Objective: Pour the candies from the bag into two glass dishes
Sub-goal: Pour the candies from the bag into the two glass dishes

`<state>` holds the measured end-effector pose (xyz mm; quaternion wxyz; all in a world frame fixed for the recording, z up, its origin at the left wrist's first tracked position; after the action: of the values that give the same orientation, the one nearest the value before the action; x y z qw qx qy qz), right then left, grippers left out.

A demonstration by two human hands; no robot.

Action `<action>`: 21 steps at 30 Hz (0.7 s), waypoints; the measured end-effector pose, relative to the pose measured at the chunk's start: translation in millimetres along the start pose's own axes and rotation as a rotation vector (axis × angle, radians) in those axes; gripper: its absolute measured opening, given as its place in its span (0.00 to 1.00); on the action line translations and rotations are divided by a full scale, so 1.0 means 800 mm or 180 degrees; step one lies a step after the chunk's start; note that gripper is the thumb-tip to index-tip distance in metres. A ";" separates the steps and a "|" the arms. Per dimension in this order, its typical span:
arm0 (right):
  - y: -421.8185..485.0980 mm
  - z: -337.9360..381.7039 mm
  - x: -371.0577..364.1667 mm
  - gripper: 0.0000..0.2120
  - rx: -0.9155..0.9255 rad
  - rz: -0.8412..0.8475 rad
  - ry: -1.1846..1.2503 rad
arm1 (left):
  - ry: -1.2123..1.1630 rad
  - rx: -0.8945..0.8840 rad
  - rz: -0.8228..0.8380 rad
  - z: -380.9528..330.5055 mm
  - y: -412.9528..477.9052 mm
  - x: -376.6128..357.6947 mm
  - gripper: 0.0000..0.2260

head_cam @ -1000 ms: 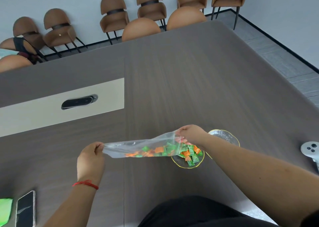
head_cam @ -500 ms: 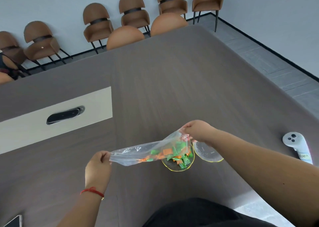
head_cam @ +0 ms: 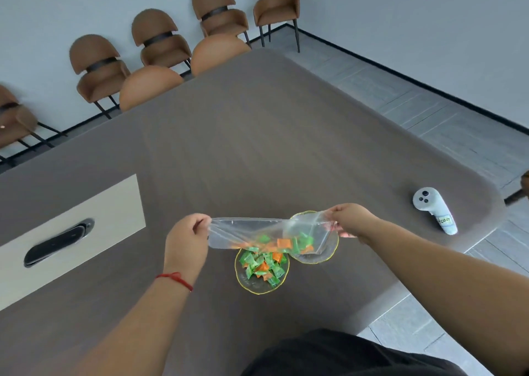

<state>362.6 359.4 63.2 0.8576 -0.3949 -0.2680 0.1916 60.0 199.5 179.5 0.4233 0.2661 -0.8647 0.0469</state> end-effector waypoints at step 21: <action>0.027 -0.044 0.008 0.07 -0.0197 0.0041 0.0738 | 0.0796 -0.1464 0.0243 -0.138 0.070 -0.035 0.08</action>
<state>386.6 355.7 28.8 0.8690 -0.4424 -0.1703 0.1418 123.7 292.8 236.9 0.5741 0.1222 -0.8031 -0.1024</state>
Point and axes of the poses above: each hand's wrist, its own y-axis towards the middle knuckle, its own x-axis out of the back of the hand, z = x × y, the point moved 5 cm from there along y, towards the middle knuckle, and after that the axes turned 11 degrees about -x, right-handed, at the moved point
